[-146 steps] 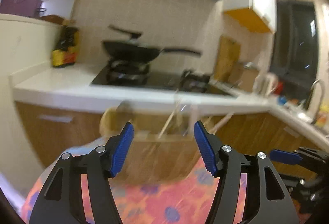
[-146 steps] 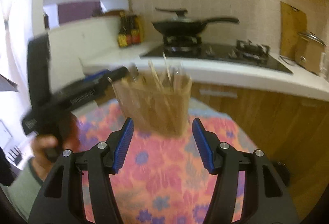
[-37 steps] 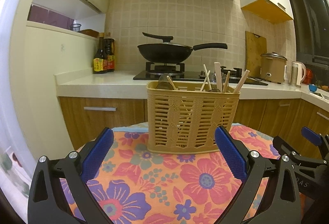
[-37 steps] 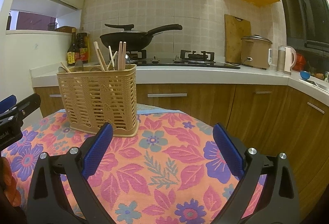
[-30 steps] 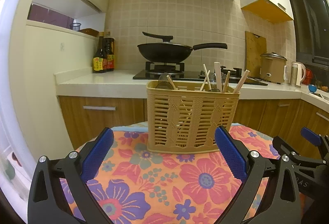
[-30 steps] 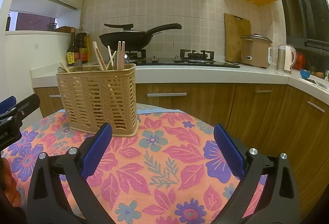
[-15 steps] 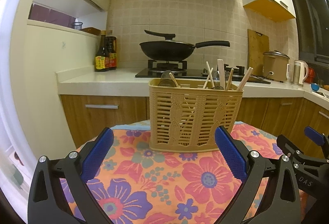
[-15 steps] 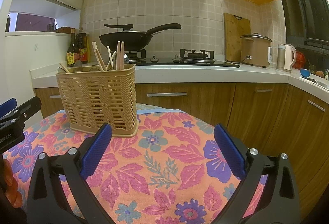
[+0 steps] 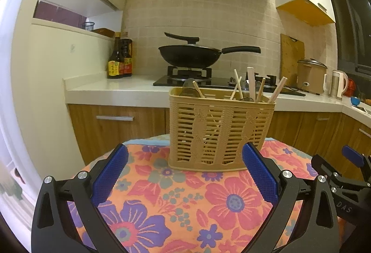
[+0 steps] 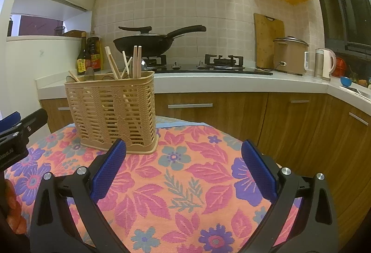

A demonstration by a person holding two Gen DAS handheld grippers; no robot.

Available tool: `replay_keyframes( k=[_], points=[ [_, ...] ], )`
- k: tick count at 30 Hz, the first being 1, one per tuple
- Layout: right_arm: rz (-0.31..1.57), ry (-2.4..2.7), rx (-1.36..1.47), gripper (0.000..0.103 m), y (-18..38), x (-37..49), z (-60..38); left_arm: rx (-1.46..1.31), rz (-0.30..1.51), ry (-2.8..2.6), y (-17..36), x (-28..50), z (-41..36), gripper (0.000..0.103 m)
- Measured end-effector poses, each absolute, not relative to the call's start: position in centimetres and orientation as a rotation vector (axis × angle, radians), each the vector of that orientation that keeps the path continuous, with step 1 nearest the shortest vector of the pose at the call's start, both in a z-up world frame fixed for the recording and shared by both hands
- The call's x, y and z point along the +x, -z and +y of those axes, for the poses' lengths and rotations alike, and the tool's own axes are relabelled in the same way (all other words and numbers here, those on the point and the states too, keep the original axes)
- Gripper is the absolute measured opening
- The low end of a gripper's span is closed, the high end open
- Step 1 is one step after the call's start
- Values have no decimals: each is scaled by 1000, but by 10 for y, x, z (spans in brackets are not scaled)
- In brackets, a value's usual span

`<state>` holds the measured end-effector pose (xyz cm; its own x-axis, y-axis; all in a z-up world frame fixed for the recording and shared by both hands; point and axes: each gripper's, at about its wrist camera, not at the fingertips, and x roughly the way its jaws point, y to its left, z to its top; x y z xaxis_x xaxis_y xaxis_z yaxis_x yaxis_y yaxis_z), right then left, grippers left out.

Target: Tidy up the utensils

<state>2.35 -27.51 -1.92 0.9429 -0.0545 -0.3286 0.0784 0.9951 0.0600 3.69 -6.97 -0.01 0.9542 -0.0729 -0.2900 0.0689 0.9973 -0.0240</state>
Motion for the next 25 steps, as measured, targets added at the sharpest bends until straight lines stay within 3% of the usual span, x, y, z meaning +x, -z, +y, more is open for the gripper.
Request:
replay_keyframes(
  k=[16,25],
  points=[
    [344,58,72,95,20,25,-274,37,237,26,-3,27,-74,95],
    [350,57,77,95,20,25,-274,4,298,93,-1,34,-73,96]
  ],
)
